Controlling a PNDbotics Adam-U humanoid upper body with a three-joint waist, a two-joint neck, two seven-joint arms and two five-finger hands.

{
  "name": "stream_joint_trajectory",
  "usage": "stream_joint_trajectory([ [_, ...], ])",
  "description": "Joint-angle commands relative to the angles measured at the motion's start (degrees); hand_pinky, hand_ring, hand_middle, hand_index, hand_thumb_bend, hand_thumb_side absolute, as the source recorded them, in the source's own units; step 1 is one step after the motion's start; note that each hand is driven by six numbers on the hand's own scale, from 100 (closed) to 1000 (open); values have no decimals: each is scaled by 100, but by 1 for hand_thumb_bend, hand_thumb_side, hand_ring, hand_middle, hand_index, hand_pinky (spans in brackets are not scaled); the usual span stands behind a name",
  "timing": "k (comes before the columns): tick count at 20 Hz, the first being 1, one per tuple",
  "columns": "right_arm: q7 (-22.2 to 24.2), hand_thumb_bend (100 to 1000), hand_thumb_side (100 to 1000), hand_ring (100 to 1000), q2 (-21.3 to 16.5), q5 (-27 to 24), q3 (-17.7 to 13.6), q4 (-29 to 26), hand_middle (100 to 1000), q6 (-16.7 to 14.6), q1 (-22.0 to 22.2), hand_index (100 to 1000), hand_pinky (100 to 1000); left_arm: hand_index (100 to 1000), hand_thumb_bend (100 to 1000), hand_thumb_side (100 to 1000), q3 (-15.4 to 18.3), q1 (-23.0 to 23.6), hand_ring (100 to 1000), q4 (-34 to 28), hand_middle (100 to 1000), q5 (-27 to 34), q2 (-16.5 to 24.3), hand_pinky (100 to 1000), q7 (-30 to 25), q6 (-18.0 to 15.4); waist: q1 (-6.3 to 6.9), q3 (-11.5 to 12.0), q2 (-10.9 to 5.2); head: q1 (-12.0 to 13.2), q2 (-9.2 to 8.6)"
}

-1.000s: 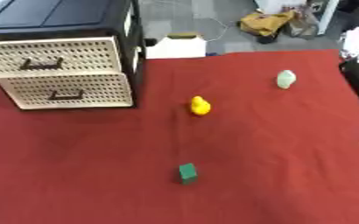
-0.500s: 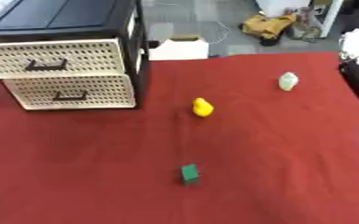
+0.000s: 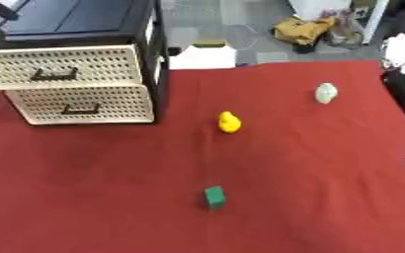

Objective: Pick up objects from table and place into drawer.

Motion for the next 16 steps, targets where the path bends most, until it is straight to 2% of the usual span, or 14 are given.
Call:
stream_joint_trajectory([
  [1,-9,170,664,687,-183,23,-20,-95,586,31,-53,805,662,930,100,1000,-27,-150,100,141,100,-44,67,100,-220,-65,-4,7,-109,-21,-63],
  [6,-9,172,662,686,-178,18,-18,-95,584,38,-55,804,662,935,100,1000,-122,-210,100,307,100,-93,-4,100,-407,-153,7,-4,-107,-29,-71],
  [8,-9,175,660,686,-176,16,-18,-95,584,39,-54,803,662,937,139,1000,-164,-243,100,367,100,-73,-25,100,-503,-178,10,-7,-105,-30,-74],
  [14,-2,173,656,686,-166,14,-16,-95,582,45,-50,802,662,941,525,1000,-252,-358,100,530,100,-84,-97,100,-796,-274,14,-13,-102,-8,-62],
  [16,-1,171,654,686,-160,13,-17,-95,581,47,-52,801,662,937,602,1000,-268,-365,100,569,100,-99,-114,100,-830,-300,15,-16,-100,-3,-51],
])
